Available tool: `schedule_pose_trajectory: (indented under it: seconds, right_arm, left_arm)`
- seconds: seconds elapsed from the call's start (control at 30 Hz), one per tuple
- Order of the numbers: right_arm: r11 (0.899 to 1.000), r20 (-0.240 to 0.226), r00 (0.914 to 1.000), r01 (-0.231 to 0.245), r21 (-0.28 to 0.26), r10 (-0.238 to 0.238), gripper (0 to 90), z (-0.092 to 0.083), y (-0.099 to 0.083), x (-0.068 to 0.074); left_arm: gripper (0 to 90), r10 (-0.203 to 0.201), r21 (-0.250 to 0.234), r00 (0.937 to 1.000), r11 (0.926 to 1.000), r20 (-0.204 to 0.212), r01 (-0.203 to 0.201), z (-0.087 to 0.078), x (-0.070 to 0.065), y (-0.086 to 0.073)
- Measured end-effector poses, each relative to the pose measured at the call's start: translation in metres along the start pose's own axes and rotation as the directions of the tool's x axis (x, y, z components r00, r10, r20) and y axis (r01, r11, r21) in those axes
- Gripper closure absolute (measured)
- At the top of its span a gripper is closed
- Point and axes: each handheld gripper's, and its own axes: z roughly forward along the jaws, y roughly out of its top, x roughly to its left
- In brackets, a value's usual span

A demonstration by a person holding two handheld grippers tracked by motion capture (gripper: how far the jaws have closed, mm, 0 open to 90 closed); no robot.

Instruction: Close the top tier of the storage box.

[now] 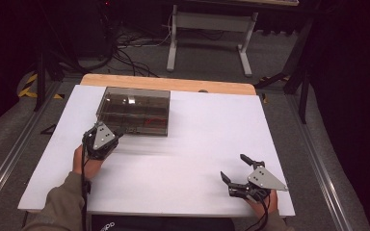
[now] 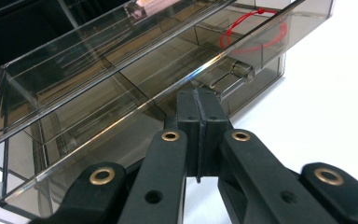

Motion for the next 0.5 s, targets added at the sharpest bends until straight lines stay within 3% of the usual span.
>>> schedule_pose_trajectory:
  seconds: [0.5]
  right_arm:
    - [1.000,0.004,1.0000,0.002,0.000,-0.002,12.1,0.0001,0.0011,0.0010]
  left_arm:
    - [89.4,-0.005,-0.001,0.9997,1.0000,-0.023,0.005,0.0103,0.0049,0.0026]
